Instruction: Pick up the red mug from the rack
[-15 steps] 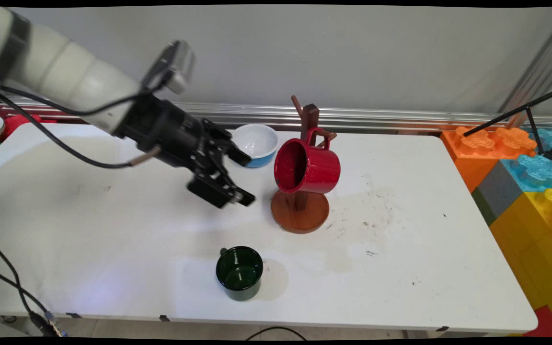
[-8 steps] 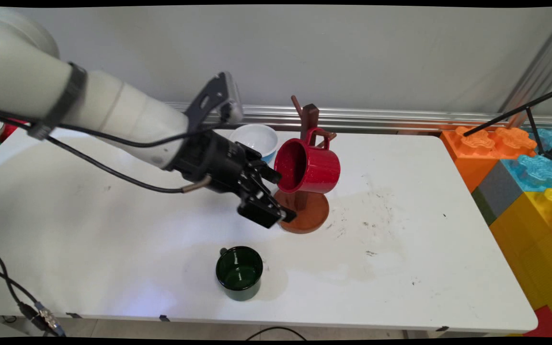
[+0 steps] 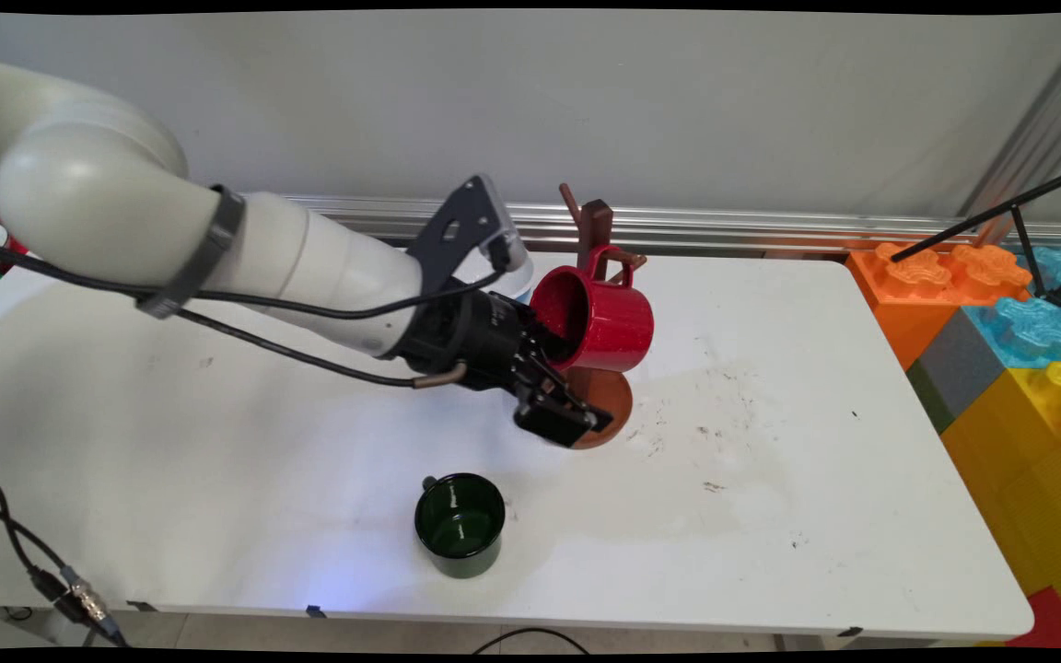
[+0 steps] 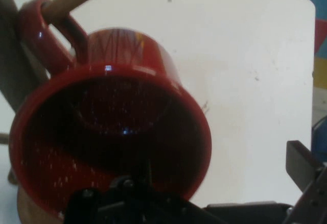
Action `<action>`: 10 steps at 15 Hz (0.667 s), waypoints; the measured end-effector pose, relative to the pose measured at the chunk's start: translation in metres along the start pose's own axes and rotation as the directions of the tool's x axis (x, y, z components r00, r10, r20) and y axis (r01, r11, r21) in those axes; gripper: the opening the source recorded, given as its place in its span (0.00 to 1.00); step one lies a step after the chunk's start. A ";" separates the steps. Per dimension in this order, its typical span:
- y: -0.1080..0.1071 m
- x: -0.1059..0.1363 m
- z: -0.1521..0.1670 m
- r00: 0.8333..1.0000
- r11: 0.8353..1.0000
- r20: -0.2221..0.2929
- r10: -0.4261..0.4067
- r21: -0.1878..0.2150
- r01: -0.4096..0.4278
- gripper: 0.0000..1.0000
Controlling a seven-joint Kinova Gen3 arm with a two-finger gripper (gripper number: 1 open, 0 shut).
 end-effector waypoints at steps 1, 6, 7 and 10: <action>0.001 0.001 0.004 1.000 1.000 -0.007 0.002 0.004 -0.002 1.00; 0.002 0.003 0.018 0.999 1.000 -0.033 0.019 0.024 -0.018 1.00; 0.001 0.003 0.020 0.999 0.999 -0.036 0.022 0.028 -0.021 1.00; -0.001 0.003 0.024 0.998 0.999 -0.048 0.028 0.041 -0.027 0.00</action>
